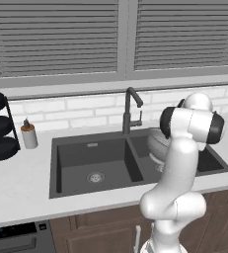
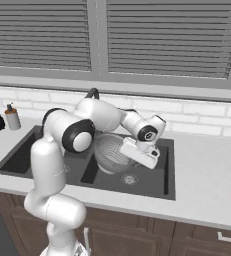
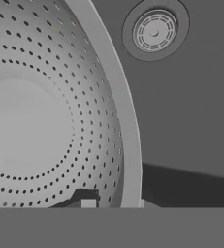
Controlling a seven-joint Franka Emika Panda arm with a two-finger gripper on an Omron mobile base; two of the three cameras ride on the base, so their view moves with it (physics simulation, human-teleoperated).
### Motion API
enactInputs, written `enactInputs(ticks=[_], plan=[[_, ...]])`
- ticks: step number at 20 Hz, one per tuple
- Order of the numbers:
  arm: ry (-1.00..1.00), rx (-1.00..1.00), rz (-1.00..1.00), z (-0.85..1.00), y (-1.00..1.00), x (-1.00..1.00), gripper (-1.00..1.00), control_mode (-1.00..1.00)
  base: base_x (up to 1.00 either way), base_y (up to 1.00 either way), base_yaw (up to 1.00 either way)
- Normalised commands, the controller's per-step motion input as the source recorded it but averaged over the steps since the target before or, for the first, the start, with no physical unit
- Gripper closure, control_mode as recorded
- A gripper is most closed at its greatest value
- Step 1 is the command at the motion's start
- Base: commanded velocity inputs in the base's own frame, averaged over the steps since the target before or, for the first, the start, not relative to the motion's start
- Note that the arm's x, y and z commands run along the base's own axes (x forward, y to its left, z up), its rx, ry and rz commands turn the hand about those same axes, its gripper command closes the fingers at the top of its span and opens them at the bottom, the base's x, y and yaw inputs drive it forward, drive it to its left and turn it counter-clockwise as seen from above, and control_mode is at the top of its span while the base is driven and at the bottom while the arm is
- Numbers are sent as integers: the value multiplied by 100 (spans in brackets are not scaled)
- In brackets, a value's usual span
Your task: Put the colander in the sink, put the peach in the colander, and turn on the sink faucet and pour water over the colander.
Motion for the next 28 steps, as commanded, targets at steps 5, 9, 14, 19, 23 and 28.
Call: enactInputs(ticks=[5,9,14,19,23,28], plan=[[0,0,-16,-12,10,0,100,-100,0,0,0],[0,0,-13,-11,0,2,100,-100,0,0,0],[0,0,-6,-11,0,12,100,-100,0,0,0],[0,0,-2,-25,0,14,100,-100,0,0,0],[0,0,0,-26,0,21,100,-100,0,0,0],[0,0,0,-23,0,24,100,-100,0,0,0]])
